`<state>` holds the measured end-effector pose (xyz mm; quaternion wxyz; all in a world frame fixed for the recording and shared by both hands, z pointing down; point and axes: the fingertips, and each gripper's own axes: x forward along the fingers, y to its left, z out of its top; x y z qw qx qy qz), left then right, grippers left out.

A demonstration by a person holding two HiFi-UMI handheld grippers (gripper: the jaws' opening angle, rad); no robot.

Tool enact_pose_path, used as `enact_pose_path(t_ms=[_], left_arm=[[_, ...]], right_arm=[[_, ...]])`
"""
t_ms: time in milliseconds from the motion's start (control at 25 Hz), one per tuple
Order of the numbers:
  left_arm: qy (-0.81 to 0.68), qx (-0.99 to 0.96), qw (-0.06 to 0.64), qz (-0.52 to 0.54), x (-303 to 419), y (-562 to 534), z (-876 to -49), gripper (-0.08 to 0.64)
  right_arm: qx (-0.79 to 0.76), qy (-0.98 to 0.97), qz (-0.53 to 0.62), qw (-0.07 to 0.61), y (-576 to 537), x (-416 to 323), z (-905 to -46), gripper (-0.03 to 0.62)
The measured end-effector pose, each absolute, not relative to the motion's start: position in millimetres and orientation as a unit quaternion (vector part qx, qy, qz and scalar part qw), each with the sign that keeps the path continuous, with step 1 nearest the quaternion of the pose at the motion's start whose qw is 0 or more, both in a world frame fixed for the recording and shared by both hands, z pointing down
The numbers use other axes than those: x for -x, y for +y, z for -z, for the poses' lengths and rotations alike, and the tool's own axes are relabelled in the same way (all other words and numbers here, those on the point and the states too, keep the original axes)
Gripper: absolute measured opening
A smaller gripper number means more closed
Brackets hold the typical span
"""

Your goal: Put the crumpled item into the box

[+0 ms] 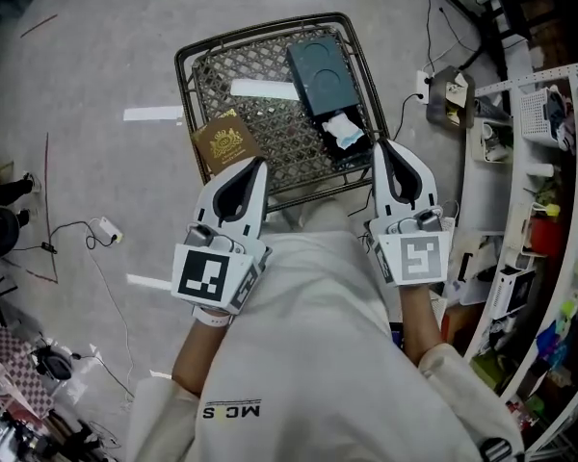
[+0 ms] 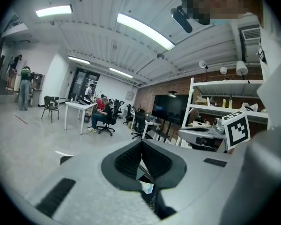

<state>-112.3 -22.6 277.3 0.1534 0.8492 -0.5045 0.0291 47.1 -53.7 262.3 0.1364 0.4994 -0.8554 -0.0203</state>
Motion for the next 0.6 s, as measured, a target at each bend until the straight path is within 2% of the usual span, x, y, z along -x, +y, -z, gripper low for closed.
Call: enact_pose_path(t_ms=[600], left_arm=[[-0.51,-0.847,0.15,-0.025,118,-13,-272,0.025]], right_arm=[[-0.482,-0.864,-0.002,0.144,-39,-44,-274,0.015]])
